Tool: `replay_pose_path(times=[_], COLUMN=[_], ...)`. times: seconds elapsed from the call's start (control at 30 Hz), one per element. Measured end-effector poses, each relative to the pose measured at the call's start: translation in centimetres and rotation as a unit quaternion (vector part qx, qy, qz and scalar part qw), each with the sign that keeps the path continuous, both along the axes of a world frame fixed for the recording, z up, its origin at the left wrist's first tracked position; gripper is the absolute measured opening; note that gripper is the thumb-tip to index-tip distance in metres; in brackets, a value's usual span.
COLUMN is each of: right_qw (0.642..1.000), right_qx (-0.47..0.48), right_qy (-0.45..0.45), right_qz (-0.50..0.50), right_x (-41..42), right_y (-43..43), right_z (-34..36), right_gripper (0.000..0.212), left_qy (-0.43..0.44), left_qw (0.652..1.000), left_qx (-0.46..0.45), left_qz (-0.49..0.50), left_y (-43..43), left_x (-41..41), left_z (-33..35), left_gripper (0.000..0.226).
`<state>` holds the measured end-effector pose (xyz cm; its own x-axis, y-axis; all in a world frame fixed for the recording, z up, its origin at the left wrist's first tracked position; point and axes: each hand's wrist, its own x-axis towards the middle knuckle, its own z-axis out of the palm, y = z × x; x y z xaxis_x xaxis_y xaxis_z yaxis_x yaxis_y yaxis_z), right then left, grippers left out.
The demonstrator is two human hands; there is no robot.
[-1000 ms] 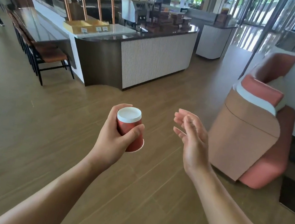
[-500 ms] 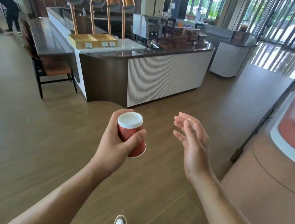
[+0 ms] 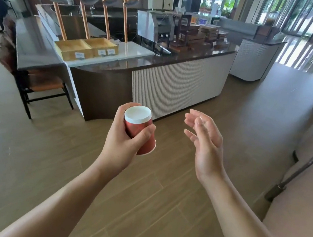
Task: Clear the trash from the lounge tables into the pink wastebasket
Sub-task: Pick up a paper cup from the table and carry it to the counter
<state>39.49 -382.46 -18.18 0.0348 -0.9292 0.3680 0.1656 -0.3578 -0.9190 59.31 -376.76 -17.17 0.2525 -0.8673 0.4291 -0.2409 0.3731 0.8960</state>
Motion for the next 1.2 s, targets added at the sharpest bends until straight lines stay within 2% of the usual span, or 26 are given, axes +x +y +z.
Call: replay_pose_path(times=[0.3, 0.53, 0.73, 0.93, 1.2], right_qw=[1.0, 0.999, 0.999, 0.999, 1.0], right_qx=[0.018, 0.037, 0.029, 0.024, 0.014], right_qy=[-0.013, -0.002, 0.01, 0.011, 0.014], right_qz=[0.001, 0.019, 0.03, 0.024, 0.001], right_x=[0.3, -0.6, -0.9, 0.8, 5.6], right_y=[-25.1, -46.0, -59.5, -74.6, -96.2], right_z=[-3.4, -0.8, -0.5, -1.8, -1.4], right_gripper=[0.041, 0.042, 0.042, 0.059, 0.043], left_qy=[-0.016, -0.009, 0.001, 0.015, 0.008], left_qw=[0.999, 0.999, 0.999, 0.999, 0.999], left_qx=[0.027, 0.039, 0.048, 0.042, 0.034], left_qz=[-0.01, 0.01, 0.013, 0.007, -0.013], left_y=[-24.9, -44.6, -58.0, -73.3, -95.4], left_x=[-0.2, -1.6, -1.8, 0.1, 4.4], left_z=[-3.0, -1.5, -1.8, -2.8, -2.0], left_gripper=[0.045, 0.045, 0.045, 0.045, 0.046])
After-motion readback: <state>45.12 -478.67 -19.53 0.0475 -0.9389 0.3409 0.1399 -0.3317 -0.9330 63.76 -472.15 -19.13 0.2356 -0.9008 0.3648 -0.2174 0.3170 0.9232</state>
